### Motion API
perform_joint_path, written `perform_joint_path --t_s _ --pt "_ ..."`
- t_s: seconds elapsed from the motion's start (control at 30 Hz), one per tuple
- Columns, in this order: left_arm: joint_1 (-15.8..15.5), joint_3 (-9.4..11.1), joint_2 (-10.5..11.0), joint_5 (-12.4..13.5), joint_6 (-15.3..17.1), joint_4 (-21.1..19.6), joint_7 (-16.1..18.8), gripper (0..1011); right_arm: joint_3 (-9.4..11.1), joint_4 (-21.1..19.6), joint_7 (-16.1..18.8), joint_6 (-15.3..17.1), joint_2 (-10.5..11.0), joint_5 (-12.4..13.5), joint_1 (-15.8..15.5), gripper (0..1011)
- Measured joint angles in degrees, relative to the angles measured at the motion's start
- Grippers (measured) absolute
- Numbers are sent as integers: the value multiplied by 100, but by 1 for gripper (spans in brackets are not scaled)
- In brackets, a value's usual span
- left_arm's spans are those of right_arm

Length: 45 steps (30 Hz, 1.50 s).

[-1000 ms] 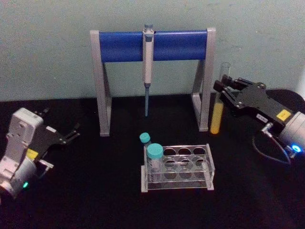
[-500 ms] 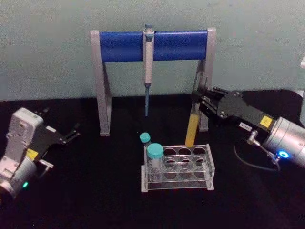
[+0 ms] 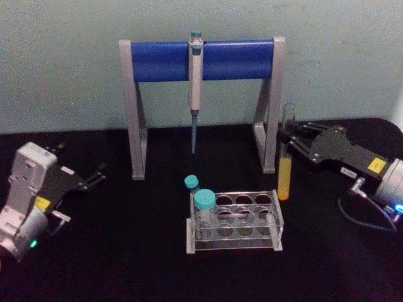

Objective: Pick up the test tube from the test tube rack, shake it, then place it back into the test tube rack.

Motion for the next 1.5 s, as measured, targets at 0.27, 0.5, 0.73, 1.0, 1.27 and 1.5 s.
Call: perform_joint_path --t_s 0.27,0.5,0.73,1.0,1.27,1.5 --pt "0 0 0 0 0 0 0 1001 5 182 -484 -189 -306 -573 150 232" --pt "0 0 0 0 0 0 0 1001 -66 475 -427 -335 -628 -730 368 232" --pt "0 0 0 0 0 0 0 1001 -119 669 -91 -387 -820 -663 487 232" --pt "0 0 0 0 0 0 0 1001 -126 649 411 -321 -755 -202 453 232" --pt "0 0 0 0 0 0 0 1002 -78 321 460 -134 -404 60 233 232" --pt "0 0 0 0 0 0 0 1001 73 148 28 -142 -220 -56 55 232"
